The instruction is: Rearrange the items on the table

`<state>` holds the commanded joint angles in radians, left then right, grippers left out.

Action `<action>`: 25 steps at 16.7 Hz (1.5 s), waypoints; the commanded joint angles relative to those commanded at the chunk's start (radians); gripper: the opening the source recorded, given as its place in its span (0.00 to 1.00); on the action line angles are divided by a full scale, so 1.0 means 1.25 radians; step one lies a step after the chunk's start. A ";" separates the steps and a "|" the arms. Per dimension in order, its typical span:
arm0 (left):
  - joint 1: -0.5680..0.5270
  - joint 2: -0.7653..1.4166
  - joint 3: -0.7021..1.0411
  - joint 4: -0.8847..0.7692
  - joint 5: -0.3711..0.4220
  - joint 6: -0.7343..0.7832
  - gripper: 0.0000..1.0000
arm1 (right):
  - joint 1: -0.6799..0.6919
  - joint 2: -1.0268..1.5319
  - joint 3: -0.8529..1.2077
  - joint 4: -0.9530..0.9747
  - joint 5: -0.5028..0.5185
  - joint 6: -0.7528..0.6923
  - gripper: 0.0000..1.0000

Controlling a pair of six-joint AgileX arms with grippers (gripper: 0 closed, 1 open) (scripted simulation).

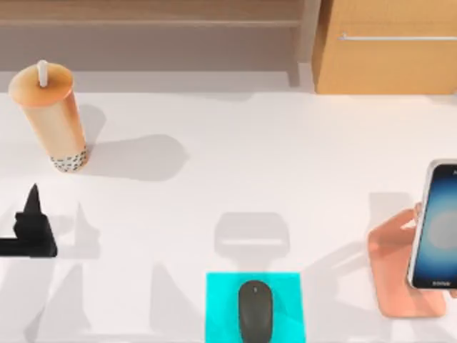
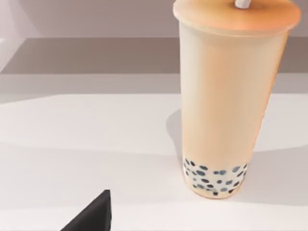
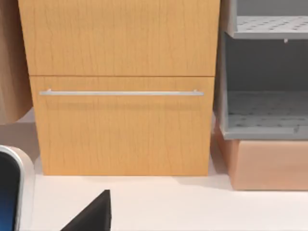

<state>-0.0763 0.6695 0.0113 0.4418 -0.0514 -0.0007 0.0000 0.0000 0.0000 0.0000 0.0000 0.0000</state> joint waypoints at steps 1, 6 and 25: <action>-0.004 0.051 0.001 0.031 -0.001 -0.002 1.00 | 0.000 0.000 0.000 0.000 0.000 0.000 1.00; -0.025 0.259 0.008 0.167 -0.006 -0.013 1.00 | 0.000 0.000 0.000 0.000 0.000 0.000 1.00; -0.047 0.847 0.108 0.598 -0.015 -0.022 1.00 | 0.000 0.000 0.000 0.000 0.000 0.000 1.00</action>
<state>-0.1355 1.7278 0.1461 1.1899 -0.0707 -0.0279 0.0000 0.0000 0.0000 0.0000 0.0000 0.0000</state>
